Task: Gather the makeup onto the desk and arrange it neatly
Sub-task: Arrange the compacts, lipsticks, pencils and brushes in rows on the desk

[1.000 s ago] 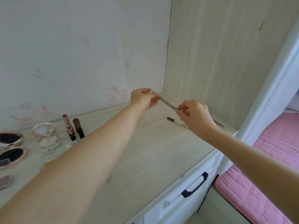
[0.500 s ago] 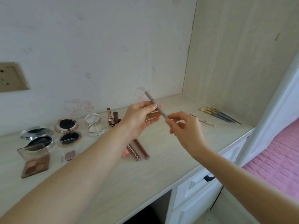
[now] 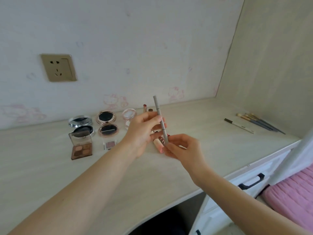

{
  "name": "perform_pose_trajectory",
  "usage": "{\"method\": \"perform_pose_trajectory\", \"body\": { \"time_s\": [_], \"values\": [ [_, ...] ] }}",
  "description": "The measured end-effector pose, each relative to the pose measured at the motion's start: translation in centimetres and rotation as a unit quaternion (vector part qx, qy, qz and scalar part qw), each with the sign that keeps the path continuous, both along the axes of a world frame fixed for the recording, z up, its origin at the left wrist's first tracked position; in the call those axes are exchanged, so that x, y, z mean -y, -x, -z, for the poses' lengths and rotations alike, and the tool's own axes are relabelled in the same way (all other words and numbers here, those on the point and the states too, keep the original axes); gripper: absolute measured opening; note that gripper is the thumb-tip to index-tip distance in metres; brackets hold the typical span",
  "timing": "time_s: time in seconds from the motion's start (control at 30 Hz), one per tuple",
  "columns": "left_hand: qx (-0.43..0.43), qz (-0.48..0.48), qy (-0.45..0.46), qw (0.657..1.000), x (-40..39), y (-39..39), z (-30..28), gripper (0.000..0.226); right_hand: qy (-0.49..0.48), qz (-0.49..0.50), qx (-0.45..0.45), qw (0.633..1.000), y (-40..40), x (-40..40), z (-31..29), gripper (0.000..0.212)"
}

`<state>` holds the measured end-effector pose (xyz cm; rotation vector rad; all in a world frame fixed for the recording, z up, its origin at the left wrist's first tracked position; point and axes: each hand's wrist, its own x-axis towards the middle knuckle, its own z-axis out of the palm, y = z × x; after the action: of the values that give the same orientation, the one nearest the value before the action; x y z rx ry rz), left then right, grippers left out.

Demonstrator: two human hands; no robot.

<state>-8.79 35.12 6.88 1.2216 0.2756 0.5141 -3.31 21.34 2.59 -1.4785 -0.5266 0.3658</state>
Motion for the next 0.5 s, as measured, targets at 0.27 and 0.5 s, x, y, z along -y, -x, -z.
{"method": "perform_pose_trajectory", "body": {
  "time_s": [0.27, 0.5],
  "values": [
    [-0.044, -0.16, -0.329, 0.93, -1.7, 3.6, 1.1, 0.009, 0.084, -0.076, 0.022, 0.993, 2.0, -2.1, -0.4, 0.016],
    [-0.057, -0.16, -0.582, 0.795, -3.0, 7.2, 3.6, 0.014, 0.063, -0.057, 0.089, 0.992, 2.3, -2.8, -1.3, 0.022]
  ]
}}
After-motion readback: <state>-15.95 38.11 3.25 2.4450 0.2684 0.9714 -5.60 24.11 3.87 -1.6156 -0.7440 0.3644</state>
